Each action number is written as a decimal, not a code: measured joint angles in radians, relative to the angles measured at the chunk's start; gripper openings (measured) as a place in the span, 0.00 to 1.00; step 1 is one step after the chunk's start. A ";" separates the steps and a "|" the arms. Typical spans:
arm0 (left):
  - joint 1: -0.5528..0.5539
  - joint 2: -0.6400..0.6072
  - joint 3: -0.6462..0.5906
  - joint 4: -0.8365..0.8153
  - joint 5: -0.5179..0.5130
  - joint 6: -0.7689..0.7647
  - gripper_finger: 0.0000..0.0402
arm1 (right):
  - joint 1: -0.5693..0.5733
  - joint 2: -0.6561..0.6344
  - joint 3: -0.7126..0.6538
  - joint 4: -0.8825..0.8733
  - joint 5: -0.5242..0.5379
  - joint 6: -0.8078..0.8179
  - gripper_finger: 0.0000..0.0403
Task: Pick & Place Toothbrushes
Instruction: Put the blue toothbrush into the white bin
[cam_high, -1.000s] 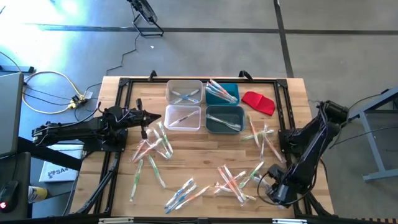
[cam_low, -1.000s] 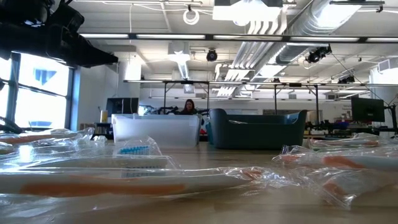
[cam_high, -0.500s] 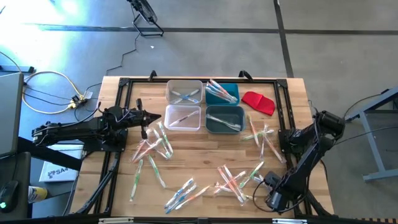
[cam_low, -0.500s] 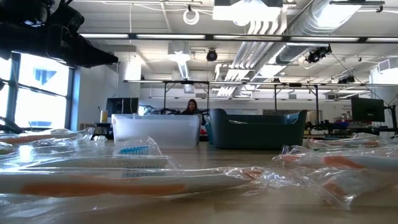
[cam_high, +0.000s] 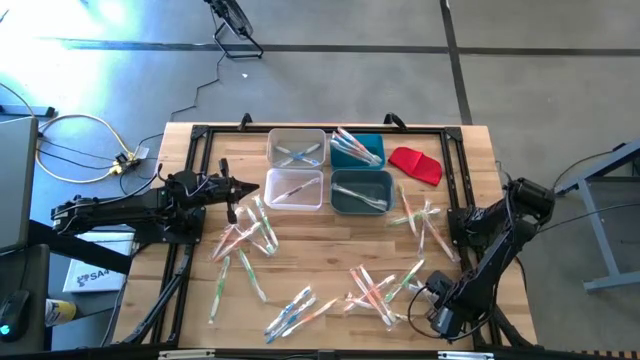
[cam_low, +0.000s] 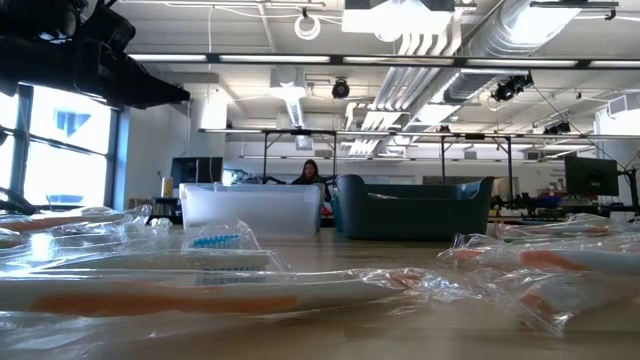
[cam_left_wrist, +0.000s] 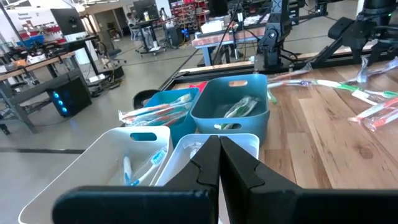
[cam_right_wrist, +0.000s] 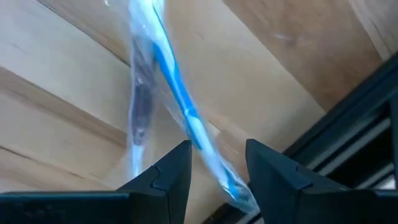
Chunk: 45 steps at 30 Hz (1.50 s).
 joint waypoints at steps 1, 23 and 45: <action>0.000 0.000 0.000 0.000 0.000 0.000 0.00 | 0.000 0.000 0.000 0.004 0.009 0.000 0.36; 0.000 0.000 0.000 0.000 -0.001 -0.001 0.00 | 0.012 0.100 0.004 0.024 0.027 0.017 0.32; 0.000 0.000 0.000 0.000 0.000 -0.001 0.00 | 0.012 0.074 0.000 0.034 0.026 0.013 0.05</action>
